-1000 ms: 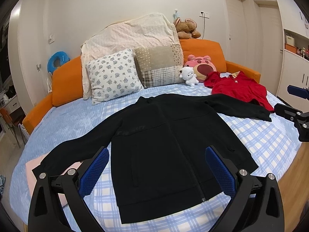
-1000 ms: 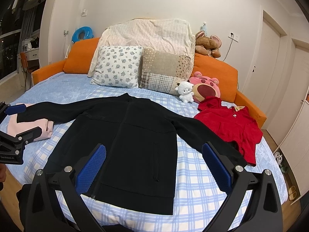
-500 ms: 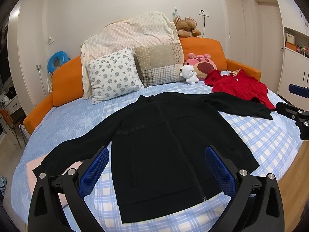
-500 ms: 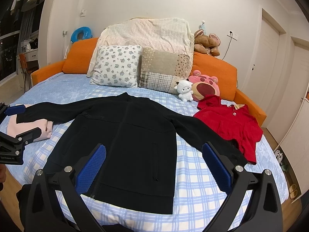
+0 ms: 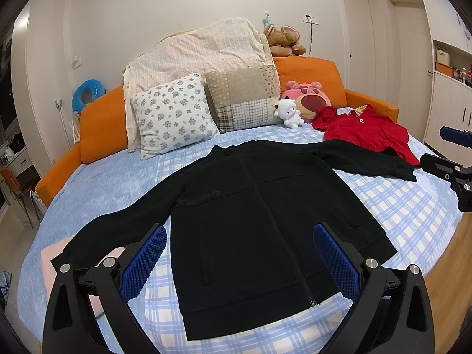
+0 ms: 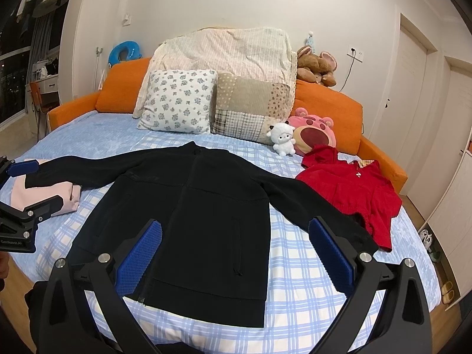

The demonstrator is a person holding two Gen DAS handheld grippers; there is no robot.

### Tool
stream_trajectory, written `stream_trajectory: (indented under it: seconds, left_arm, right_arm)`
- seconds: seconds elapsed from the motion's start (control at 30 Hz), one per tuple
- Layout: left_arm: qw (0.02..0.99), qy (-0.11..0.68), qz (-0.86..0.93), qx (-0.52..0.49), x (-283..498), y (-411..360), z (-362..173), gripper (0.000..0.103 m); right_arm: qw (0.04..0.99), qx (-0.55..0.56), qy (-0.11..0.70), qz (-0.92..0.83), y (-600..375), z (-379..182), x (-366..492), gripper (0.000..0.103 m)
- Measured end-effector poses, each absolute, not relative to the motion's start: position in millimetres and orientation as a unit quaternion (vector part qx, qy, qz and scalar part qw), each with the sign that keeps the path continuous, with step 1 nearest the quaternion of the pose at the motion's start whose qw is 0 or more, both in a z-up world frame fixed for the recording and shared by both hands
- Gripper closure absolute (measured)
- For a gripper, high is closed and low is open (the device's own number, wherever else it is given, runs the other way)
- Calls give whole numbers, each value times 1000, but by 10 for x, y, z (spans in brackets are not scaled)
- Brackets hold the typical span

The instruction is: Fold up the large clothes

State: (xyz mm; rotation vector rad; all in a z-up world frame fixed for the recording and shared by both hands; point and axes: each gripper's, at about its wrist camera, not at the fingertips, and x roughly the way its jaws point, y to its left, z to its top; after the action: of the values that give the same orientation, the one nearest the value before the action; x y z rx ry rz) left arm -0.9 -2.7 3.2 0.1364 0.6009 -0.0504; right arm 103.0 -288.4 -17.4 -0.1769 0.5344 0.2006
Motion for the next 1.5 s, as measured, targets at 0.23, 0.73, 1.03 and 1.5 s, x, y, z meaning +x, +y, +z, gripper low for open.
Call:
stream_trajectory:
  seconds: [0.23, 0.73, 1.03, 1.5]
  left_arm:
    - [953, 296, -24, 69, -12, -22, 22, 2]
    - [952, 296, -23, 70, -18, -28, 2, 2]
    - [944, 315, -47, 92, 287, -174, -10, 2]
    - [911, 393, -94, 78, 2043, -1162, -274, 2]
  right_arm:
    - [956, -88, 263, 99, -2900, -174, 1024, 4]
    - [956, -87, 261, 100, -2846, -170, 1016, 5]
    - [967, -50, 231, 98, -3116, -118, 1096, 5]
    - [953, 84, 291, -11, -5397, -862, 2353, 5]
